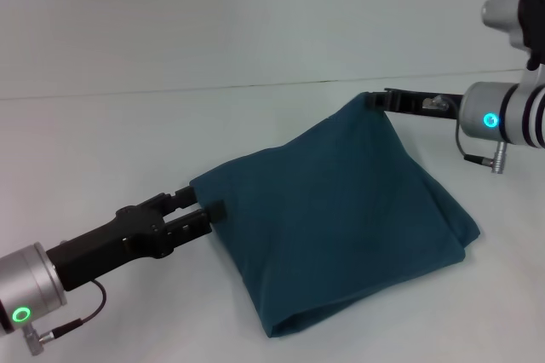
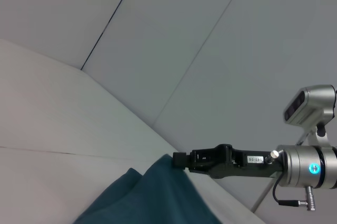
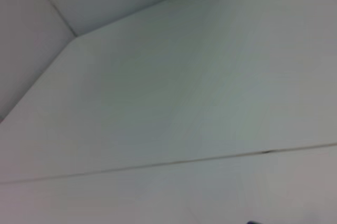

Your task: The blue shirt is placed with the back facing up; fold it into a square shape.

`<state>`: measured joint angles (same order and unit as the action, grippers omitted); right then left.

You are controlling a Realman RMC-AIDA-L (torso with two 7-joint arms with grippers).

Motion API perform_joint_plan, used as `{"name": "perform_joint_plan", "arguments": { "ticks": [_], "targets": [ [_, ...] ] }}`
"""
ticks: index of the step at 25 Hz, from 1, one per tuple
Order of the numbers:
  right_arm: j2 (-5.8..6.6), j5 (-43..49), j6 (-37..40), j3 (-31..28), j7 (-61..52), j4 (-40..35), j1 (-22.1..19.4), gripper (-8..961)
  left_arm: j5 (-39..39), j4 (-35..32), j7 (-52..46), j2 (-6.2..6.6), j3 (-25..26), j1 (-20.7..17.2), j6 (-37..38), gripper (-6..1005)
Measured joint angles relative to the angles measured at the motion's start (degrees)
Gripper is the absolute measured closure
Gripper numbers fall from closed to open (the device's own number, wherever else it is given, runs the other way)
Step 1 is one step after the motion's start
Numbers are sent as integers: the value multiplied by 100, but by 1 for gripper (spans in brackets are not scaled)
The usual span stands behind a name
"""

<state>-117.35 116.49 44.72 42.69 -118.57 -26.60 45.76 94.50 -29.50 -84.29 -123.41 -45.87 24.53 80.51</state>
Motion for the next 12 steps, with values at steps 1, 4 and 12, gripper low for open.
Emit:
{"name": "perform_joint_plan", "arguments": {
  "ticks": [1,4,12],
  "targets": [
    [-10,-37,-59,-29,46,-27,-32,948,1,2,-2,0,0,6,-5,237],
    [-22,-257,-206,-116,242,-184,-157,851,4,5,-32,-3,-8,12,-63,240],
    [274,-564,549,-135,346,-363,-376,499,29,244,-306,-26,-61,176,-667,250]
  ]
}}
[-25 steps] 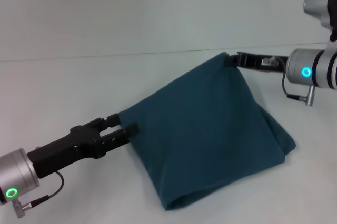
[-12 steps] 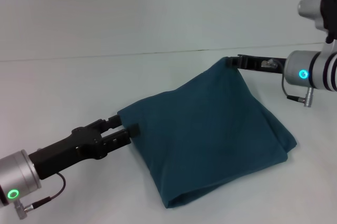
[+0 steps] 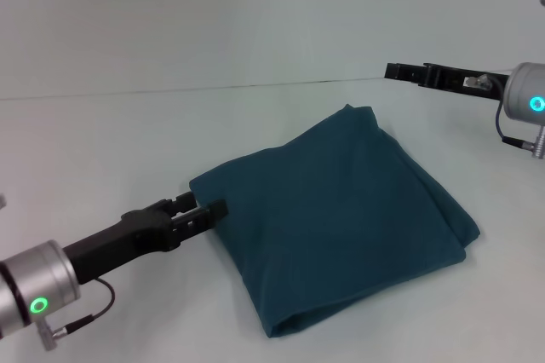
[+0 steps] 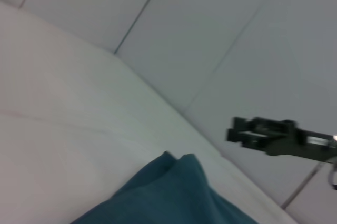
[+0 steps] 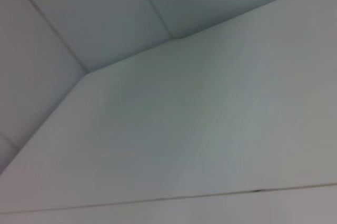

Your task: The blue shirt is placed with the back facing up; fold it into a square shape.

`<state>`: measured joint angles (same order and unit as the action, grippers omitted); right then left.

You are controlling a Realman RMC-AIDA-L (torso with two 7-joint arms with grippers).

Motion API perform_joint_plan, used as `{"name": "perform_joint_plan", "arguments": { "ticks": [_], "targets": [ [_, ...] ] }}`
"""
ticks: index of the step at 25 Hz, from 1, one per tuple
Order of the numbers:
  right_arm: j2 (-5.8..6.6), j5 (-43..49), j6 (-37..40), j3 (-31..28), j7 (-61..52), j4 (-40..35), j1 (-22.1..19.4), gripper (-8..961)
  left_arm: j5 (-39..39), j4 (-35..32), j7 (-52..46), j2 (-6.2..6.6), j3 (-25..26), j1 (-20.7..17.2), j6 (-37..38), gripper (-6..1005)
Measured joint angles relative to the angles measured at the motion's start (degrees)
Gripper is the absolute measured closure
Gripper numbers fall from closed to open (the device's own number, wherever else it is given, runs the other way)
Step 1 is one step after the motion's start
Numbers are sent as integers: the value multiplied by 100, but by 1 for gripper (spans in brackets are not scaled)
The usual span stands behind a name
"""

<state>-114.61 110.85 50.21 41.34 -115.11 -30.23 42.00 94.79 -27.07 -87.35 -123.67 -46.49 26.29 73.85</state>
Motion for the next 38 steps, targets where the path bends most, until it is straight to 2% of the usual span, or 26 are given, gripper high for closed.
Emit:
{"name": "perform_joint_plan", "arguments": {
  "ticks": [3,5,10,19,22,29,35,38],
  "targets": [
    [31,-10,391,-7,1,-144,-101,371,116,125,-296,23,-9,169,-262,254],
    [34,-24,536,-7,-6,-248,-172,286,429,143,-854,35,-23,345,-482,256],
    [91,-51,735,-30,-45,-326,-278,143,926,128,-1669,99,-26,539,-655,262],
    [127,-56,804,-57,-5,-374,-338,149,1626,85,-2570,223,-26,858,-850,273],
    [129,-55,878,-54,9,-376,-340,150,1713,51,-2600,205,-26,882,-857,277],
    [110,-28,1221,-15,211,-377,-289,162,1659,-260,-2506,151,133,680,-806,285],
    [136,-66,1232,-115,181,-378,-332,278,1730,-215,-2564,141,28,769,-857,293],
    [139,-68,1239,-119,181,-379,-336,285,1734,-117,-2675,121,-1,865,-930,296]
  ]
}}
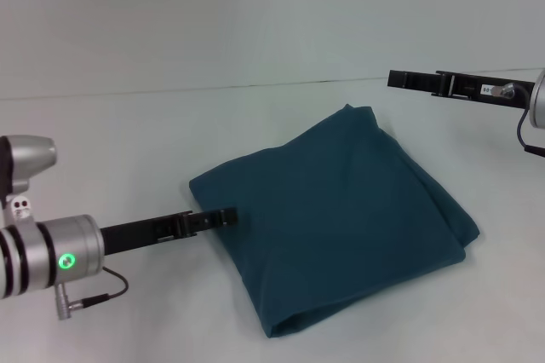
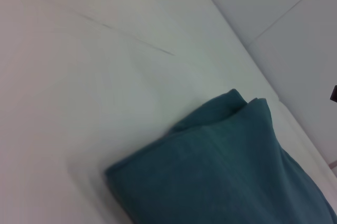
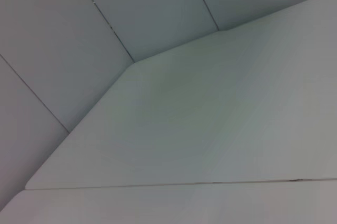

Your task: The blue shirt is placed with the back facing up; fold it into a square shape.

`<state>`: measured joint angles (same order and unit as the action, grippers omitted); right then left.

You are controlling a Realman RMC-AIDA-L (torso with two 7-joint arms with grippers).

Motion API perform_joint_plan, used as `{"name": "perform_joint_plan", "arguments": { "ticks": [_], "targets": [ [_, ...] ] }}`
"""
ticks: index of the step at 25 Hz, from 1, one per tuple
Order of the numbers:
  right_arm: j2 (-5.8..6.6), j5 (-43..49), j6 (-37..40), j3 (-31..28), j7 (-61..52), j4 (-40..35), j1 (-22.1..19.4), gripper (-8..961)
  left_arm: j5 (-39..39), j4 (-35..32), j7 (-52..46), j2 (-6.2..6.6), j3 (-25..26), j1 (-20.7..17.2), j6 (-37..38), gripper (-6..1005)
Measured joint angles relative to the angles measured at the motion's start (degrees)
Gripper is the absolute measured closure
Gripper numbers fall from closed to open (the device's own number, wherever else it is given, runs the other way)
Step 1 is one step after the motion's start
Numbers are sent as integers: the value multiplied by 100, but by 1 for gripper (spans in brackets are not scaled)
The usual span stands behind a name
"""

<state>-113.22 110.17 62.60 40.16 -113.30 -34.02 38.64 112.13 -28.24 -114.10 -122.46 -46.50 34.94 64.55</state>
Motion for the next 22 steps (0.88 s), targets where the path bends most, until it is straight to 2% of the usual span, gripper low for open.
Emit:
{"name": "perform_joint_plan", "arguments": {
  "ticks": [7,16,22],
  "targets": [
    [23,-5,0,-6,-6,0,-10,301,199,180,-201,-5,-39,202,-132,305],
    [26,-11,3,-8,-8,0,15,304,221,180,-427,-15,-376,257,-417,316],
    [22,-14,5,-8,-68,0,49,303,221,179,-438,-15,-388,277,-466,323]
  ]
}}
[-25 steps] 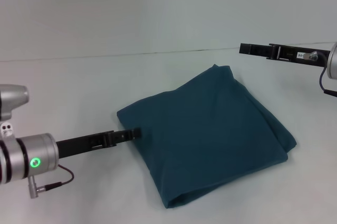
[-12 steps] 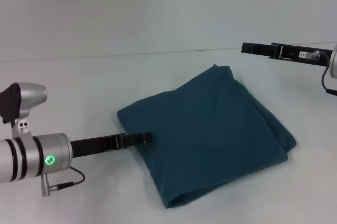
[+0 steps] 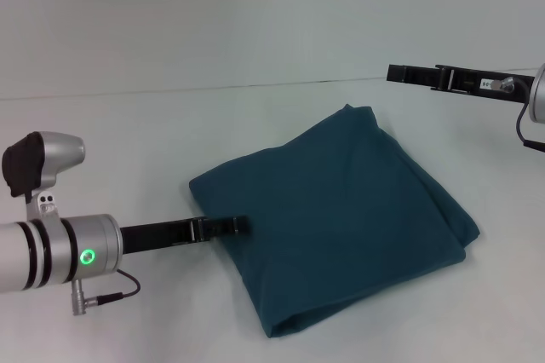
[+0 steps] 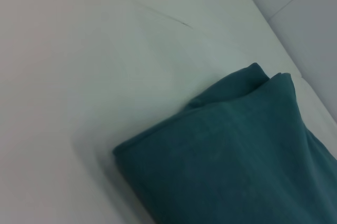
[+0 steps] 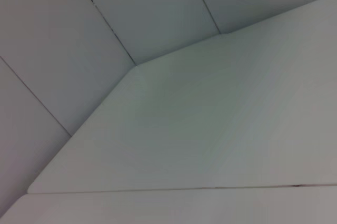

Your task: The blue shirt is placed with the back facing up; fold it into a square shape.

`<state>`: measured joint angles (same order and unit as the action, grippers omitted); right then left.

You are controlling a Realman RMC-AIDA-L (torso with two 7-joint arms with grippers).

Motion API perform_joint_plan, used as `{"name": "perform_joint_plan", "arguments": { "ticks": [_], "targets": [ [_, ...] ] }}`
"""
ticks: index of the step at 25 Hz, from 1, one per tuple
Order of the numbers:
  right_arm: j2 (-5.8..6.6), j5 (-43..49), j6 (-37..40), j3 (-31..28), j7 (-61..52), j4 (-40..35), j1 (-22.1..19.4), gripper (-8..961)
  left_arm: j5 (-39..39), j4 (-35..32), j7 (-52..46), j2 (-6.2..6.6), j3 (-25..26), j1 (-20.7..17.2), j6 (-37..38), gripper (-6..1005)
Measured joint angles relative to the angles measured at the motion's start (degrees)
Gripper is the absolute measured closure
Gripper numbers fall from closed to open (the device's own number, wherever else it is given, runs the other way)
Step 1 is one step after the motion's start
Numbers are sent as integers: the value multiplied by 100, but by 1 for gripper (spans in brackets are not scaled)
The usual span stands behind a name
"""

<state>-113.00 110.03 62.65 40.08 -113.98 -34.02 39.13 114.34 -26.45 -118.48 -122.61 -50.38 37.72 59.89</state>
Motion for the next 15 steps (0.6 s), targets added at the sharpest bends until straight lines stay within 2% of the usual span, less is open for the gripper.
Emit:
{"name": "perform_joint_plan", "arguments": {
  "ticks": [15],
  "targets": [
    [-42,0,-11,-9,-10,0,-2,304,0,115,43,0,-66,292,-311,342]
  ]
}}
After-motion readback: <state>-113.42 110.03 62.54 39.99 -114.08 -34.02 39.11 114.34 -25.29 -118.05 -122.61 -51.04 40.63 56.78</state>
